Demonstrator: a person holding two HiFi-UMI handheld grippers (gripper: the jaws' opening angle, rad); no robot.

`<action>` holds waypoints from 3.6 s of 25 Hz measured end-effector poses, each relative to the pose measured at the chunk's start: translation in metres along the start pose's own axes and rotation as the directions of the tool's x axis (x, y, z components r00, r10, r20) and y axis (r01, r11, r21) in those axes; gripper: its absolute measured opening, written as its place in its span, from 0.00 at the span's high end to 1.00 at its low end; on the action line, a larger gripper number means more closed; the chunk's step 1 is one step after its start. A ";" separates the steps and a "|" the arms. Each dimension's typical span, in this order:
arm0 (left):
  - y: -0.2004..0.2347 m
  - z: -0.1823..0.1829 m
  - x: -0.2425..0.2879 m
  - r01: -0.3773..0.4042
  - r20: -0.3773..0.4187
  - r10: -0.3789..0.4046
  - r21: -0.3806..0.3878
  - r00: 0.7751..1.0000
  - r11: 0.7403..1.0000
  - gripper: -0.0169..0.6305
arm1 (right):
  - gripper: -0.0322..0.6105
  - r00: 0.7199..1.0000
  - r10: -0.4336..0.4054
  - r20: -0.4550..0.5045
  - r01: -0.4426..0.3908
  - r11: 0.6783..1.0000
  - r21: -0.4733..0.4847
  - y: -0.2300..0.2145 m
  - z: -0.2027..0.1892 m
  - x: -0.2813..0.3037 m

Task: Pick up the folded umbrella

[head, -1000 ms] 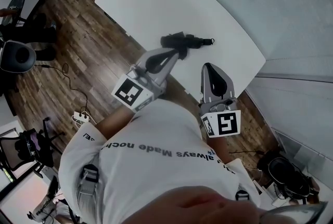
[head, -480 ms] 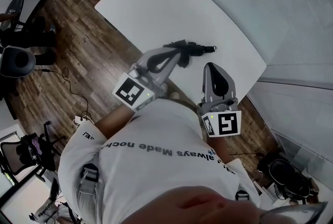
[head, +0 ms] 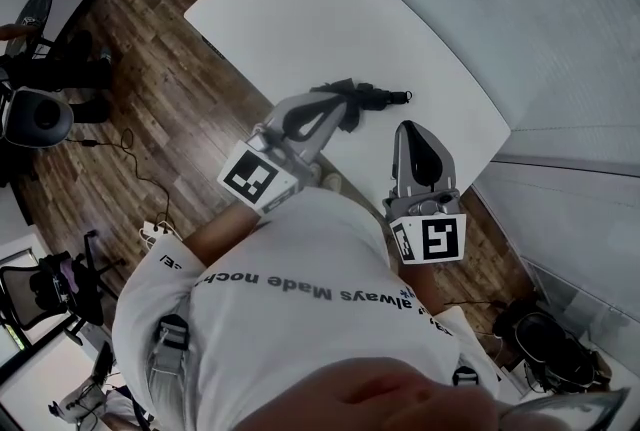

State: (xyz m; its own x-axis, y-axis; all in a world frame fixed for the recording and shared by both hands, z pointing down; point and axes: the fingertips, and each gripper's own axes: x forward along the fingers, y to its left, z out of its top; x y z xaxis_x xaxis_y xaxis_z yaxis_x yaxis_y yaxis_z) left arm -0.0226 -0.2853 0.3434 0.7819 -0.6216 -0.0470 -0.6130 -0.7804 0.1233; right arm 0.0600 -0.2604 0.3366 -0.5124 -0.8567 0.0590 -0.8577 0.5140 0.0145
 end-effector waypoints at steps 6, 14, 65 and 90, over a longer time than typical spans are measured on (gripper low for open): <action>-0.001 -0.031 0.025 0.014 -0.078 -0.006 0.102 0.997 0.995 0.90 | 0.95 1.000 -0.001 0.003 0.001 1.000 0.001 -0.016 -0.001 -0.008; 0.016 -0.112 0.050 0.044 -0.259 0.008 0.193 0.966 0.980 0.77 | 0.95 1.000 -0.007 -0.007 0.007 1.000 0.005 -0.029 -0.003 -0.017; 0.099 -0.495 0.055 0.478 -0.983 -0.033 0.058 0.179 0.876 0.61 | 0.95 0.990 -0.103 -0.097 0.107 0.994 0.036 -0.066 -0.037 -0.020; 0.070 -0.275 0.081 0.136 -0.626 -0.098 0.013 0.773 0.991 0.63 | 0.95 0.991 -0.108 -0.073 0.110 0.993 0.030 -0.078 -0.038 -0.026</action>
State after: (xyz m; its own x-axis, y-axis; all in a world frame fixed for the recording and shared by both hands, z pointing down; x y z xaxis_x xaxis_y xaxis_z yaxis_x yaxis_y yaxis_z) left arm 0.0286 -0.3719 0.6206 0.7357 -0.3619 0.5725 -0.5026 -0.8583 0.1034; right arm 0.1424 -0.2764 0.3718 -0.4124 -0.9017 0.1298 -0.9099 0.4148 -0.0090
